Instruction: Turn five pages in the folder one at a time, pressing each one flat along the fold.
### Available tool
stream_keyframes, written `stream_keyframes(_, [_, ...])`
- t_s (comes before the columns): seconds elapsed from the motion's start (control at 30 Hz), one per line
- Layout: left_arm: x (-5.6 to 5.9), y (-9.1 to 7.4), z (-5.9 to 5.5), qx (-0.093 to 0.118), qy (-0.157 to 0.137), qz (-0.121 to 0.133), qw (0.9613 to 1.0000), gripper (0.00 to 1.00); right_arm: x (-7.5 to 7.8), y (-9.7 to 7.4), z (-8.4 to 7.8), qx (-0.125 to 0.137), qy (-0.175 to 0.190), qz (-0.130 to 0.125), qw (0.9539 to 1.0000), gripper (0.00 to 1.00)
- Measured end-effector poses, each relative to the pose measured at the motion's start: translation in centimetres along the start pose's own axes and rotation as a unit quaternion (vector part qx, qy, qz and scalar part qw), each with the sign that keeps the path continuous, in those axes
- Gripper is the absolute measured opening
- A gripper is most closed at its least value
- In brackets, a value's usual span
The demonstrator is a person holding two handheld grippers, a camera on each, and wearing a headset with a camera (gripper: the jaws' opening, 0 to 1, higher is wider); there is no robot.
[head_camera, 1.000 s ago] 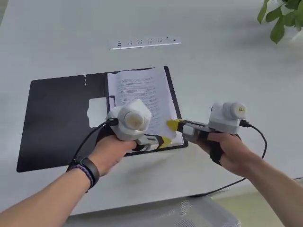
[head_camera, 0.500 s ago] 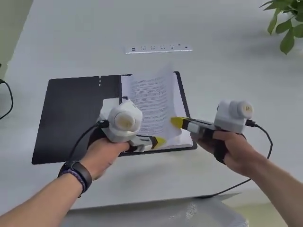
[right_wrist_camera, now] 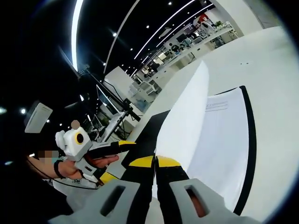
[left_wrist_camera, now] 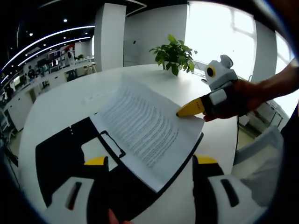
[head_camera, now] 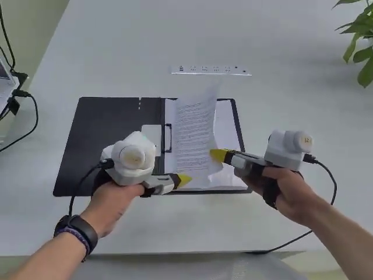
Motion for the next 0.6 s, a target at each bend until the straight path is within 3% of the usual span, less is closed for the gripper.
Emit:
stream_keyframes(0.23, [-1.7,-2.0,-0.8,0.008,-0.018,0.020,0.9996,0.71,-1.8,2.8,0.4,-0.012,-0.011,0.018,0.9997,0.00])
stream_keyframes(0.6, [-3.7,-4.4,-2.2,0.003,-0.026,0.041,0.9988,0.70,-2.4,6.3,0.3,-0.030,-0.012,0.047,0.9984,0.00])
Point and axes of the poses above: the centre of the closed fingertips' face, and the gripper's own axes: y roughly forward along the fingers, x roughly to its right, z roughly out of its top, the point moved 9 cm from there along -y, roughly backward along the fingers, and after that the axes turned 14 degrees about z, right-handed, at the moved point
